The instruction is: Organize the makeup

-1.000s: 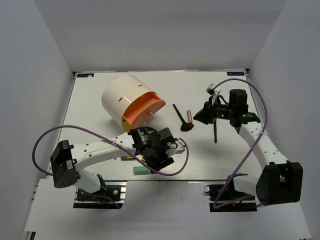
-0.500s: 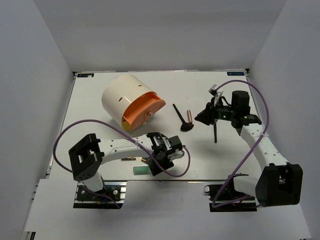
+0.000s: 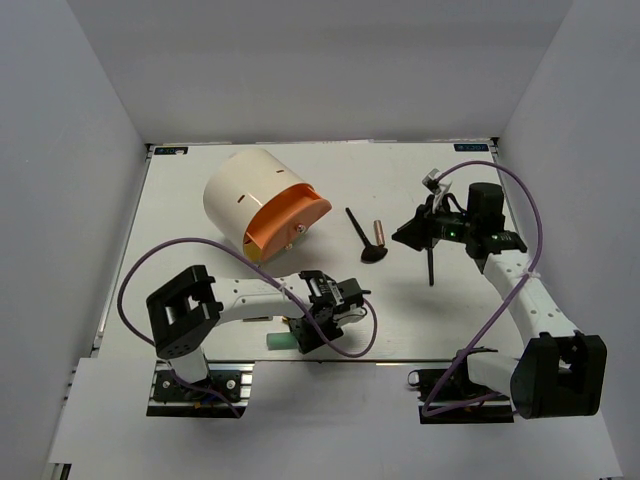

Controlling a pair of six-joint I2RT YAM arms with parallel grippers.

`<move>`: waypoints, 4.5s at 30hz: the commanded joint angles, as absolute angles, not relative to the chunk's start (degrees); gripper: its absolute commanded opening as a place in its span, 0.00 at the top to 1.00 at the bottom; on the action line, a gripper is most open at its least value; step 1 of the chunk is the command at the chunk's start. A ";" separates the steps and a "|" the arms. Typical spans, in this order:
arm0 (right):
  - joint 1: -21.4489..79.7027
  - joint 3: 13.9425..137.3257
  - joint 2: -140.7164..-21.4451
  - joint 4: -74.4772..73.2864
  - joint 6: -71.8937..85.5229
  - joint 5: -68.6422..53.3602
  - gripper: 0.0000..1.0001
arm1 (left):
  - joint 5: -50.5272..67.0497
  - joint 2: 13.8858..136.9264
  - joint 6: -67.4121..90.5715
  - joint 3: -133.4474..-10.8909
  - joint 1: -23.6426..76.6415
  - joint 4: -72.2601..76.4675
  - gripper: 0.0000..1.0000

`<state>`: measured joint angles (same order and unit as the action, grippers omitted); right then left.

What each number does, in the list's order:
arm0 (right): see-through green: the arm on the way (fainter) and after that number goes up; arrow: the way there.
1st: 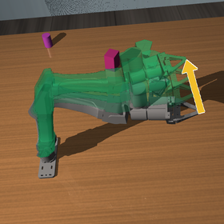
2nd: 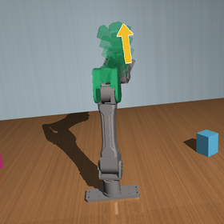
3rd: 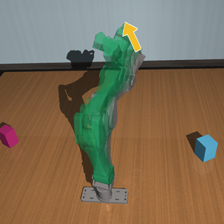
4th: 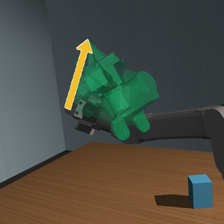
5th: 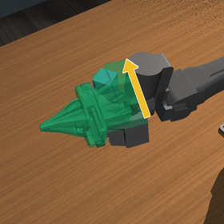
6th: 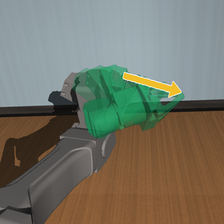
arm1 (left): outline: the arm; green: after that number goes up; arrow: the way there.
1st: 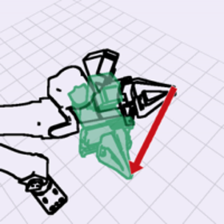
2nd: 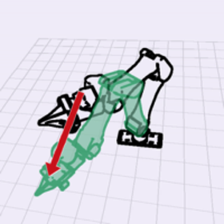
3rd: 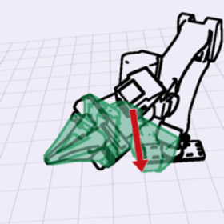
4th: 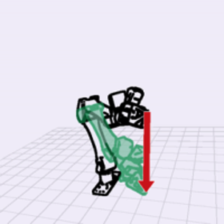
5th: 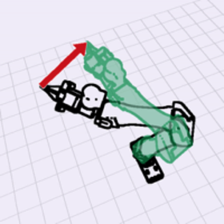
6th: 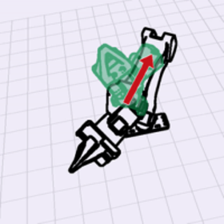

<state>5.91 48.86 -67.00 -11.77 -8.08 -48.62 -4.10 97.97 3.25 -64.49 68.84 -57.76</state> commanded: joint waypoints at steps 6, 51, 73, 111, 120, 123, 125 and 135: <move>4.66 47.64 -64.43 -9.05 -5.98 -50.89 0.62 | -3.43 98.79 2.55 -61.79 68.64 -54.14 0.44; 1.23 42.45 -61.61 -4.22 -4.40 -54.75 0.65 | -31.99 93.43 2.29 -121.11 58.81 -62.32 1.00; 1.14 39.73 -59.68 -1.67 -2.29 -55.20 0.65 | -31.38 95.19 -8.09 -114.53 44.92 -57.48 1.00; 0.79 38.32 -61.17 2.20 -0.97 -55.81 0.64 | -30.85 96.50 -4.75 -111.61 45.44 -60.47 0.26; 1.32 38.67 -62.13 6.93 -11.65 -72.04 0.90 | -29.71 91.17 -0.63 -117.96 45.44 -55.13 0.61; 4.29 42.35 -65.56 5.99 -22.71 -78.84 1.00 | -30.06 86.59 4.03 -112.78 44.92 -51.61 0.88; 8.42 48.32 -69.94 0.46 -28.88 -76.74 1.00 | -31.37 82.11 8.95 -110.05 44.91 -50.72 0.89; 24.86 68.19 -87.34 -6.77 -43.24 -56.53 1.00 | -35.42 59.16 31.79 -86.49 44.91 -50.71 0.37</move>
